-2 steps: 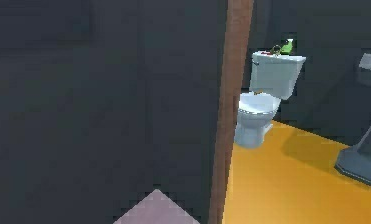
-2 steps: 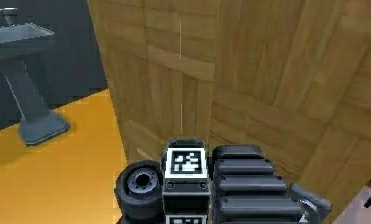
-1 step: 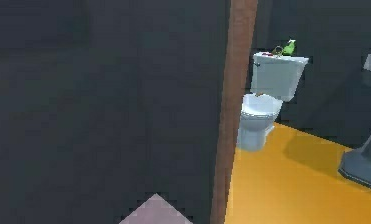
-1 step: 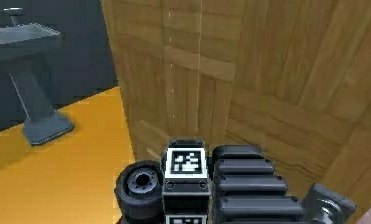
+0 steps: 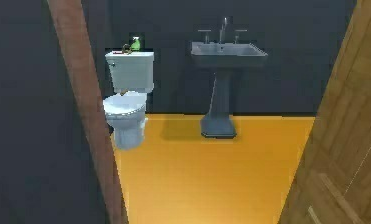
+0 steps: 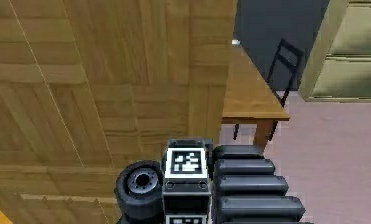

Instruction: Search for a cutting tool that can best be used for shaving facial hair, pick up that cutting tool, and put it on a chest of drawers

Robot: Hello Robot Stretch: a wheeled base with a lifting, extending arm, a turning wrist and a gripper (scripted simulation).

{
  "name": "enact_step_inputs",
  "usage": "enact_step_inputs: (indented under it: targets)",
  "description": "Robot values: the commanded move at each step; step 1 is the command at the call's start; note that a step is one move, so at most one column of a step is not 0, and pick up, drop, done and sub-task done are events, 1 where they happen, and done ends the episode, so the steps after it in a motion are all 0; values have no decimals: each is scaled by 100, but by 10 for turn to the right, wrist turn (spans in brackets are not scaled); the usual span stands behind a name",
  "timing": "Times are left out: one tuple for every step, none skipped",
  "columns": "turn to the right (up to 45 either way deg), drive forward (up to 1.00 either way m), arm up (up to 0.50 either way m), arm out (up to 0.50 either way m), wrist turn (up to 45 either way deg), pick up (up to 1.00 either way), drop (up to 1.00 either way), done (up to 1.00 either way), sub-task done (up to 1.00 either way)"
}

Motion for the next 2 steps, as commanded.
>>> enact_step_inputs:
  targets:
    - [0, 100, 0, 0, 0, 0, 0, 0, 0]
    - [180, 0, 0, 0, 0, 0, 0, 0, 0]
